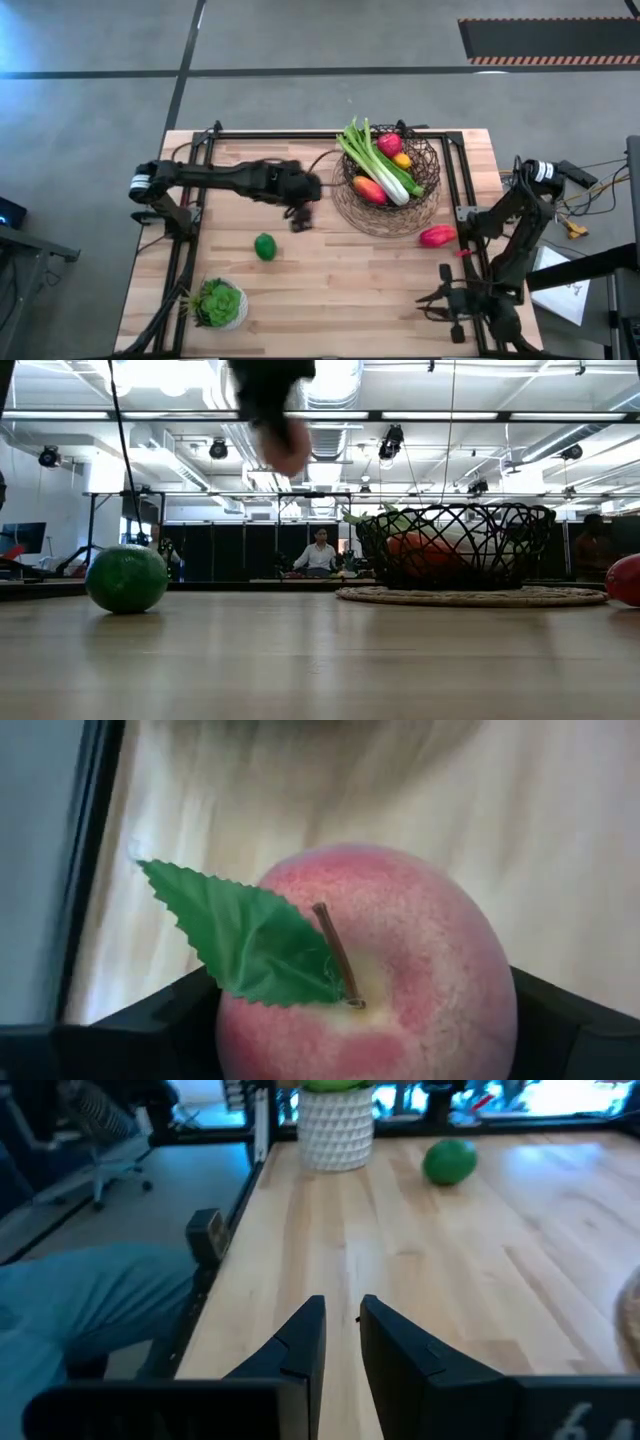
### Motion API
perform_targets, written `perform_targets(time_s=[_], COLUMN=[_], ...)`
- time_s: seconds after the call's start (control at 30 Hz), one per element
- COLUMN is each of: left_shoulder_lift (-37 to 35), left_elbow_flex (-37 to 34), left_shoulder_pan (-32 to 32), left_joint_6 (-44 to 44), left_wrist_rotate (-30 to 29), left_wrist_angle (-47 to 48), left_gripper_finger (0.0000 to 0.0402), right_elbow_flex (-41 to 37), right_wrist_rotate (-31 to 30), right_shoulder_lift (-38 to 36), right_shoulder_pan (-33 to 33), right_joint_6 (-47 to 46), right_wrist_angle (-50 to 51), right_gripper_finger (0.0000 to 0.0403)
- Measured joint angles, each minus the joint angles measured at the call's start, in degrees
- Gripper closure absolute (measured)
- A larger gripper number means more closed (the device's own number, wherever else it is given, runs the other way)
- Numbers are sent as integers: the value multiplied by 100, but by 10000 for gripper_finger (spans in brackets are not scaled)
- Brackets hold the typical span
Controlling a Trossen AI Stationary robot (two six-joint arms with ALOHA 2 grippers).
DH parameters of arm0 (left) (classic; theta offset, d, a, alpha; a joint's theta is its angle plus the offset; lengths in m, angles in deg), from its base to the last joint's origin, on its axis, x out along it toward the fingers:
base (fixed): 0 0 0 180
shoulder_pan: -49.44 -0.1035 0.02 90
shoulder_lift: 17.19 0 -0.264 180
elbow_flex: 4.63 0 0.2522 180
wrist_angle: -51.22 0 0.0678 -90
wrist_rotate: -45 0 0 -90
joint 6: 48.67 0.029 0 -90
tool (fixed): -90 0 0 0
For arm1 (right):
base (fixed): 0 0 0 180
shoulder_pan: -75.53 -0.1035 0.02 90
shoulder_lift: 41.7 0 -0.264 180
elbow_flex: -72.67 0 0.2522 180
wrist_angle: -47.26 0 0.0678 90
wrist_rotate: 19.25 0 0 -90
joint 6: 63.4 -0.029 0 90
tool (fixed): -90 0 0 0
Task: Build produce basket
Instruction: Put the pink peach into the wire basket
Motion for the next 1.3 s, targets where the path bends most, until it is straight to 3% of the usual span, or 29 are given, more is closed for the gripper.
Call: perform_targets(time_s=[0.23, 0.33, 0.63, 0.73, 1.1, 1.3], left_shoulder_lift=[649, 1134, 2321, 2429, 2525, 2525], left_elbow_flex=[693, 931, 1313, 1265, 1204, 1129], left_shoulder_pan=[-132, -343, -1039, -1205, -1480, -1597], left_joint_6=[630, 615, -652, -1046, -1068, -1065], left_wrist_rotate=[764, 778, 430, 409, 350, 1117], left_wrist_angle=[-3492, -4179, -4216, -4260, -4283, -4275], left_gripper_finger=[105, 105, 96, 94, 92, 74], right_elbow_flex=[2, 2, 2, 2, 2, 4], right_wrist_rotate=[-788, -932, -988, -988, -1016, -1027], right_shoulder_lift=[408, 519, 492, 494, 525, 525], right_shoulder_pan=[-235, -220, -220, -220, -220, -220], right_joint_6=[-429, -429, -430, -432, -435, -451], right_wrist_angle=[133, 109, 101, 93, 66, 63], right_gripper_finger=[347, 347, 347, 347, 347, 346])
